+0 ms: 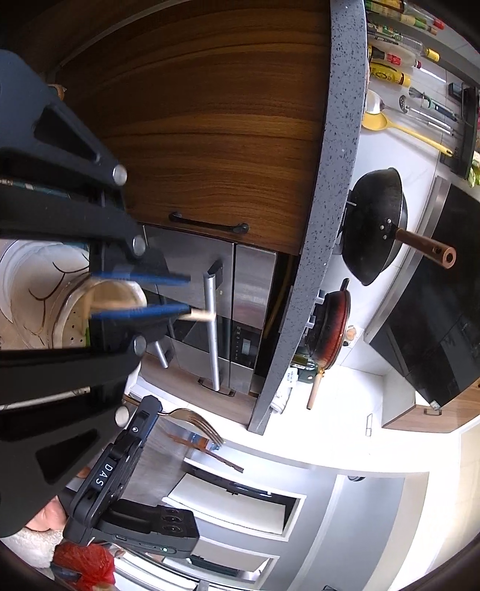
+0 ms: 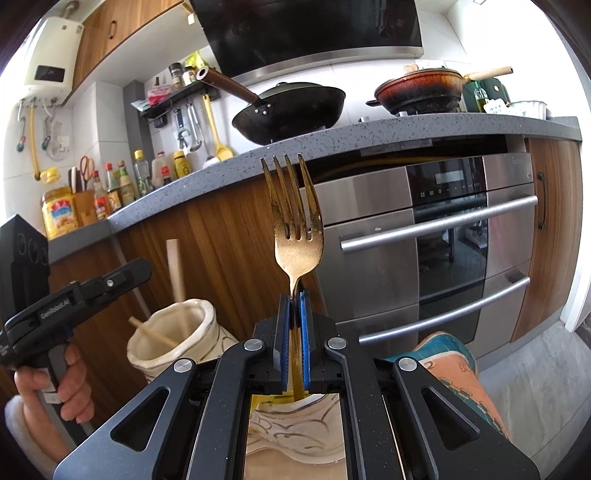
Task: Organize utensils
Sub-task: 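Open both tools to release the utensils and withdraw from the holder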
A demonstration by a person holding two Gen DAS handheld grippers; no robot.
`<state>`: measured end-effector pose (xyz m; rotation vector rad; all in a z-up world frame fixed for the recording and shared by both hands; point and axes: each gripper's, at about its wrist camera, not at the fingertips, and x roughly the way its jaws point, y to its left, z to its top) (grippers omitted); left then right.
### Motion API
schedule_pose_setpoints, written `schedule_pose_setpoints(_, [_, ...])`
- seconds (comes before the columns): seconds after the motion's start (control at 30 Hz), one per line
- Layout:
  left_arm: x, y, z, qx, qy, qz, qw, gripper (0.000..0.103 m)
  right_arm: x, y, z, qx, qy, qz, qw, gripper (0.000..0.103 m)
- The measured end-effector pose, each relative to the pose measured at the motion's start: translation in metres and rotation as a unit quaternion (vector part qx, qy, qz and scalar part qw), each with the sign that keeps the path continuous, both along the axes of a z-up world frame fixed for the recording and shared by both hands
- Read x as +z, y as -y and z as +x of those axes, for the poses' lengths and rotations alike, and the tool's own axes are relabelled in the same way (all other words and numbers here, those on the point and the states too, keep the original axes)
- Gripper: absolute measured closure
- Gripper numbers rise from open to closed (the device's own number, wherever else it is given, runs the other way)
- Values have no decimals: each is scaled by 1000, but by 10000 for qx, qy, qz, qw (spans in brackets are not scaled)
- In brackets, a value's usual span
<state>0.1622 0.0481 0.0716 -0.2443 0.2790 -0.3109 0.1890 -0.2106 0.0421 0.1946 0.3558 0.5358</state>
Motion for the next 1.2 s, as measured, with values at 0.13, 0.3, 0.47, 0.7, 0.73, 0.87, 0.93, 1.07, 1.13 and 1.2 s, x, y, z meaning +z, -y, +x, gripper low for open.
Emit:
schedule_pose_setpoints(0.13, [5,-7,-5,59,78,-132,9999,80,2,4,-1,-6,30,93,10000,73])
schedule_pose_setpoints(0.3, [10,-16,-19,374,163,-137,9991,52,9,12,-8,-92,143,206,9996,55])
schedule_pose_setpoints(0.47, [5,-22,-47,657,135,-133,9977,21,12,23,-28,-192,300,261,9990,31])
schedule_pose_setpoints(0.7, [-10,-16,-87,1050,-100,178,9943,7,6,32,-56,-164,268,240,9992,17])
schedule_pose_setpoints(0.73, [-14,-15,-93,1072,-173,187,9939,6,3,33,-62,-147,236,237,9993,15])
schedule_pose_setpoints(0.87, [-27,-6,-107,1210,-650,502,9892,6,-13,31,-79,-81,75,-18,9999,8])
schedule_pose_setpoints(0.93, [-34,-1,-112,1235,-825,682,9866,6,-21,26,-86,-101,-20,-286,9995,8])
schedule_pose_setpoints(1.07, [-53,14,-122,1290,-1249,1161,9769,6,-38,22,-97,-55,-254,-541,9982,7])
schedule_pose_setpoints(1.13, [-65,21,-126,1303,-1467,1383,9708,6,-45,21,-99,-15,-373,-599,9975,7])
schedule_pose_setpoints(1.2, [-78,25,-127,1343,-1769,1556,9625,6,-50,21,-100,33,-444,-612,9971,6])
